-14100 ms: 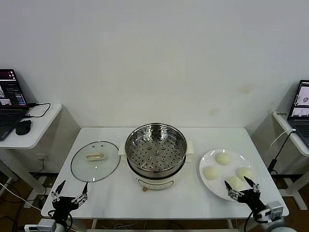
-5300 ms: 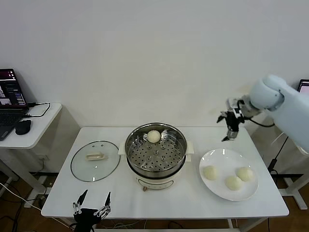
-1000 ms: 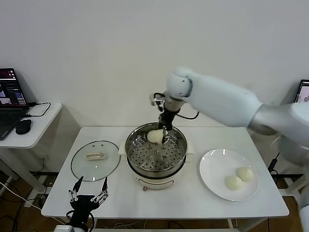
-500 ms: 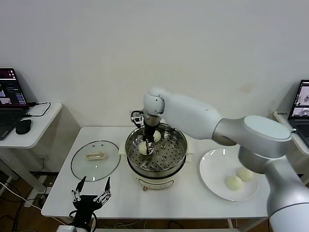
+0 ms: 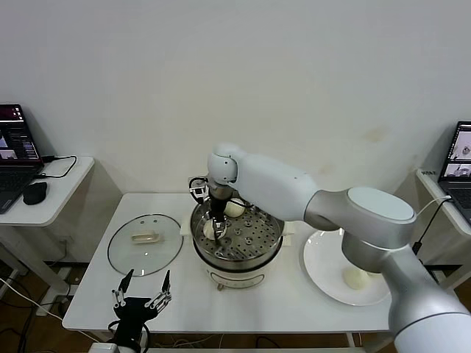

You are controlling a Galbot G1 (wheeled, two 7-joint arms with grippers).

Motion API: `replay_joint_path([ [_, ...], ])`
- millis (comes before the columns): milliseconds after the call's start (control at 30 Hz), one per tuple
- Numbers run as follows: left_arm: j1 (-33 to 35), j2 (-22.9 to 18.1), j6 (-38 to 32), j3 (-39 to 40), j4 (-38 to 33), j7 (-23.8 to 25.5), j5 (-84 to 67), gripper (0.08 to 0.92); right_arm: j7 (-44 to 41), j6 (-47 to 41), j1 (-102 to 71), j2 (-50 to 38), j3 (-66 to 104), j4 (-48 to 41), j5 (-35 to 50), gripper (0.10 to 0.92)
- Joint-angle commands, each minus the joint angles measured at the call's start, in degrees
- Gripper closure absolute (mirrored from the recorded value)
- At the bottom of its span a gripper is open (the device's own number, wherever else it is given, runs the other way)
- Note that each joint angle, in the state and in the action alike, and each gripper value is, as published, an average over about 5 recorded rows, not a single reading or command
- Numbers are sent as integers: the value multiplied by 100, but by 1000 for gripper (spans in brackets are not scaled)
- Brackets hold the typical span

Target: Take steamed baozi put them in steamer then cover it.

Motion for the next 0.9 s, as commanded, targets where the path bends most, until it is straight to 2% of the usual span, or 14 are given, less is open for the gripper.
replay_joint_path([
  [33,3,-10,-2,40,10,2,13,177,64,28,-68,87,36,-91,-71,397],
  [233,6,-18,1,66,-14,12,17,177,3,-11,-18,-81,28,120,-54,389],
  [433,-2,-28,7,124,-40,24,53,177,-78,-140,155,-483,29,585,46,253],
  [533,-12,-34,13,169,-44,37,89,177,-132,-200,300,-790,45,882,116,211],
  [767,-31,-35,48,264,-44,73,137,177,-301,-249,607,-1660,264,1601,228,203],
  [900,-34,-17,73,280,-35,89,167,177,-439,-203,665,-2439,495,2169,262,203],
])
